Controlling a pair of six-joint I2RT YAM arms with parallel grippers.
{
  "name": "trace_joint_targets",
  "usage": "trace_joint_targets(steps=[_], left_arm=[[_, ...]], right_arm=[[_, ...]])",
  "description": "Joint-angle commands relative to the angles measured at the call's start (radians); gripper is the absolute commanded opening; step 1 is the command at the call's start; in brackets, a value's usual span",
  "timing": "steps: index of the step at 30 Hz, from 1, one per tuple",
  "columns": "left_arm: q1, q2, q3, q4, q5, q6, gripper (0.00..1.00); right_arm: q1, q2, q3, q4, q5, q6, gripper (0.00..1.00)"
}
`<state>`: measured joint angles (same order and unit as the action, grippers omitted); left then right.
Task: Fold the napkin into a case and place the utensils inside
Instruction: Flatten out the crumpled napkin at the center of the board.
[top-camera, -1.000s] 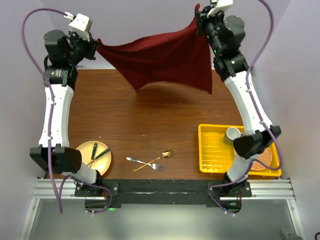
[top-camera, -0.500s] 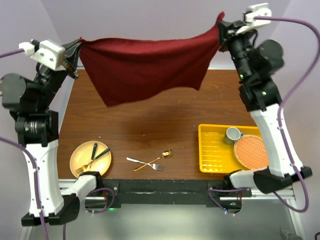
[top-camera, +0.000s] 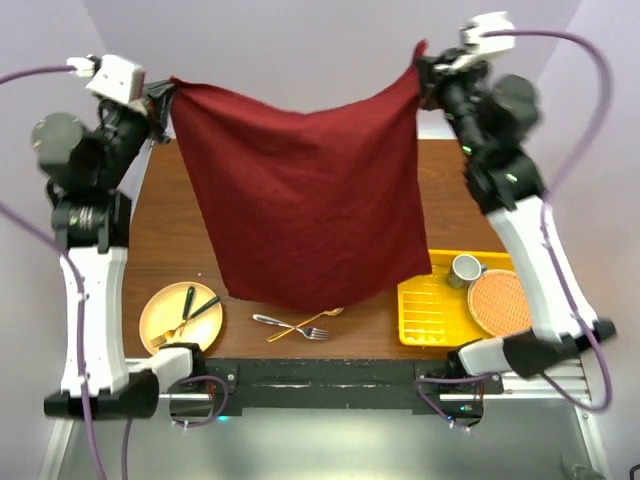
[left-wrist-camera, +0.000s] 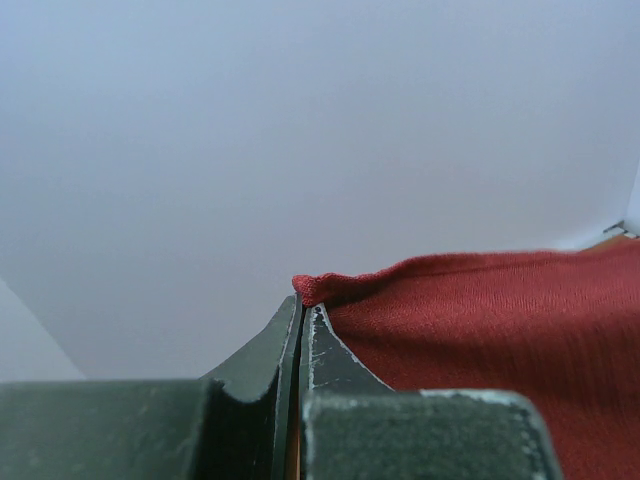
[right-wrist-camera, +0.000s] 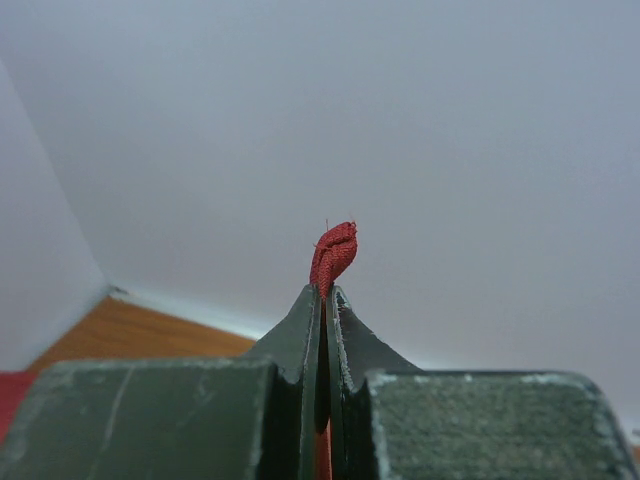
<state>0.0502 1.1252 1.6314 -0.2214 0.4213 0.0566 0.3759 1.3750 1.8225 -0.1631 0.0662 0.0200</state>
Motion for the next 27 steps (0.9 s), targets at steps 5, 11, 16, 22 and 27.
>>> trace_joint_targets(steps=[5, 11, 16, 22, 27], left_arm=[[0.002, 0.336, -0.085, 0.142, -0.101, -0.032, 0.0], [0.002, 0.753, 0.109, 0.151, -0.164, -0.021, 0.1], [0.004, 0.907, 0.309, 0.097, -0.22, 0.006, 0.79], [0.011, 0.845, 0.299, -0.07, -0.175, 0.133, 0.78], [0.01, 0.713, 0.064, -0.127, -0.02, 0.181, 0.7]], right_arm=[[0.003, 0.381, -0.008, 0.158, 0.128, -0.052, 0.0], [-0.011, 0.797, 0.294, 0.121, 0.236, -0.081, 0.42], [-0.04, 0.931, 0.488, -0.002, 0.192, -0.092, 0.88], [-0.046, 0.762, 0.275, -0.114, -0.013, -0.176, 0.98], [-0.046, 0.722, 0.259, -0.426, -0.117, -0.229, 0.98]])
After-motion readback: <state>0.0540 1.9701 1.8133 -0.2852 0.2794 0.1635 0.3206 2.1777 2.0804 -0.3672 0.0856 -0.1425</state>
